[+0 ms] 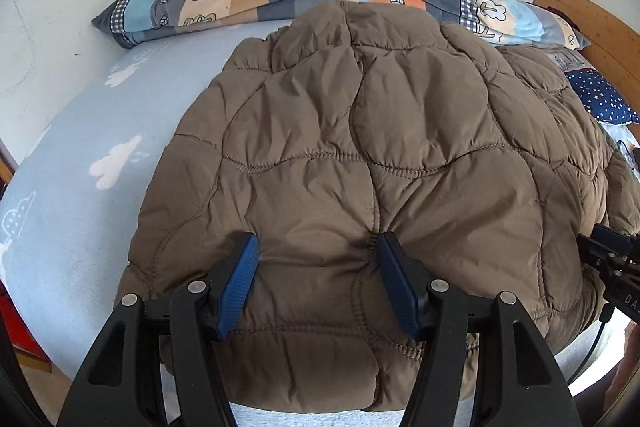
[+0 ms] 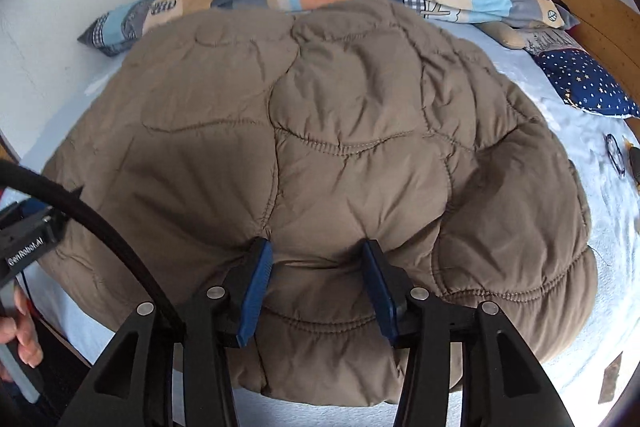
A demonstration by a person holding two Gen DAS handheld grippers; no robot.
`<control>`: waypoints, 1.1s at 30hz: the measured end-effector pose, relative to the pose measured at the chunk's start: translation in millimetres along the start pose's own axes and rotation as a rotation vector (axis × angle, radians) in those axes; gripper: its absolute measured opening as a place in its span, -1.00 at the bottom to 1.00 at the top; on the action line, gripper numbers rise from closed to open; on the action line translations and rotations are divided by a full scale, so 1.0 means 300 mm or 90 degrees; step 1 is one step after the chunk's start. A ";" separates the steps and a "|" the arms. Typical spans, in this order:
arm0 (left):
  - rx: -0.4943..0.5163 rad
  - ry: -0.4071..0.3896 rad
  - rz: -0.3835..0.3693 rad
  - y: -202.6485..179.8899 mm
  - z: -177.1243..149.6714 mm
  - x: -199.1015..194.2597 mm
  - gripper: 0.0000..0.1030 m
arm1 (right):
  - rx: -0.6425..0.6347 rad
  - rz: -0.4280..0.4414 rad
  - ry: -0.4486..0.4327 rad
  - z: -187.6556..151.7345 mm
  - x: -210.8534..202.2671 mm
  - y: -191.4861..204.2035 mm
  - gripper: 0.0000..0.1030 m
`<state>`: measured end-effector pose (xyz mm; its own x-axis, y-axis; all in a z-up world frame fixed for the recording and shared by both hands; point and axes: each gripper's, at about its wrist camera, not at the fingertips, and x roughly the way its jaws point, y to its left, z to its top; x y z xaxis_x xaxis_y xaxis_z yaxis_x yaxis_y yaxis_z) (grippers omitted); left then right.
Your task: Fold large clothes
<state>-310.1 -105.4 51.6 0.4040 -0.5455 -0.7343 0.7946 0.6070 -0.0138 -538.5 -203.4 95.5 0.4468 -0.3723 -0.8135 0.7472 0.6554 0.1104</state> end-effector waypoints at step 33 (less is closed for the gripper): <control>0.037 -0.037 0.036 -0.047 -0.021 -0.064 0.33 | 0.156 -0.092 0.031 -0.052 -0.090 -0.322 0.21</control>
<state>-331.9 -100.0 61.5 0.4727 -0.5454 -0.6922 0.7944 0.6036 0.0669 -630.4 -246.3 97.9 0.3070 -0.4142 -0.8568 0.9008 0.4170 0.1211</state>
